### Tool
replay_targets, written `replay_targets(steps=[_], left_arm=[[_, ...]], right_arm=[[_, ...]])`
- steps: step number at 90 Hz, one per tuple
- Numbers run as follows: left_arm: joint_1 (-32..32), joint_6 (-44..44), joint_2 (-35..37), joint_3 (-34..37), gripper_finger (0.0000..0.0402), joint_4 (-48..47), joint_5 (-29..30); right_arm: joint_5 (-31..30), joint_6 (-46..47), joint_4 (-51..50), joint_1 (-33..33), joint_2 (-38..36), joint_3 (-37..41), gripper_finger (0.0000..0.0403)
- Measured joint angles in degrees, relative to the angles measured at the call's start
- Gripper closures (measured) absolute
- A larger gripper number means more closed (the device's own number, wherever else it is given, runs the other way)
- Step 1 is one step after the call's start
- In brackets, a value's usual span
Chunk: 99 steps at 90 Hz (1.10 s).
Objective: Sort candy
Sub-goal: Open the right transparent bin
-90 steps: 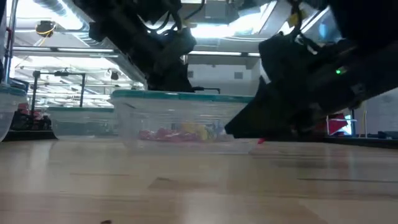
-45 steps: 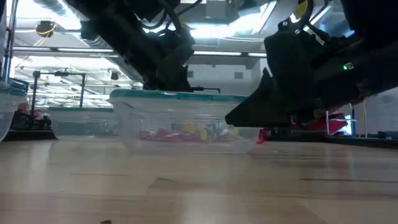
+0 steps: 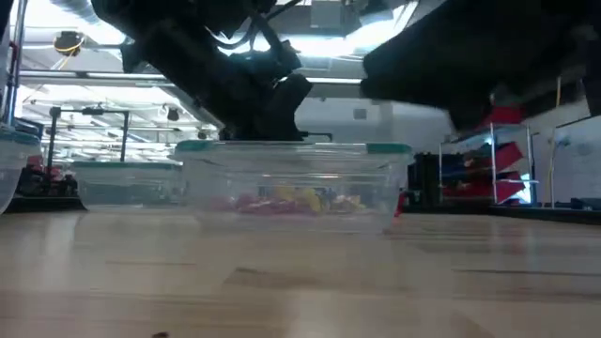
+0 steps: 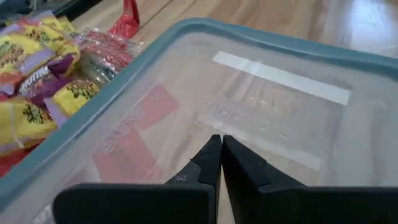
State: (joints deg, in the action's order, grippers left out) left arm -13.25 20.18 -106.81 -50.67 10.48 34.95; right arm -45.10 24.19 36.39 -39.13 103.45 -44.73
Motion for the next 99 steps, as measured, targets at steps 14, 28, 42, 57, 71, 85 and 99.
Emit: replay_targets(steps=[14,28,42,57,71,85,99], left_arm=[[-1.70,-4.17,3.81,-0.33,0.0402,-0.10,-2.19],[-2.97,-3.90,10.30,-1.11,0.0401,-2.11,-3.71],[-3.28,-1.35,17.46,-1.68,0.0401,-5.80,-1.62],[-1.47,9.09,15.95,0.76,0.0401,-14.72,-12.79],[-0.20,11.61,10.19,4.80,0.0401,-5.02,-12.97],[0.96,2.54,6.74,5.02,0.0401,6.27,-13.77],[1.32,-1.05,9.03,3.40,0.0401,5.17,-13.84]], right_arm=[[-17.06,11.42,-21.96,-0.80,-8.94,-0.50,0.0292],[-19.76,35.66,-44.52,4.00,-11.86,-0.48,0.0292],[-4.02,48.78,-54.98,9.72,-9.02,-0.37,0.0292],[2.70,43.96,-45.83,12.28,-4.91,-0.33,0.0292],[15.33,29.04,-31.90,10.90,-3.27,-0.04,0.0292],[20.17,22.44,-23.22,5.83,-3.33,-0.68,0.0292],[13.16,31.40,-27.29,-0.44,-3.60,-0.66,0.0292]])
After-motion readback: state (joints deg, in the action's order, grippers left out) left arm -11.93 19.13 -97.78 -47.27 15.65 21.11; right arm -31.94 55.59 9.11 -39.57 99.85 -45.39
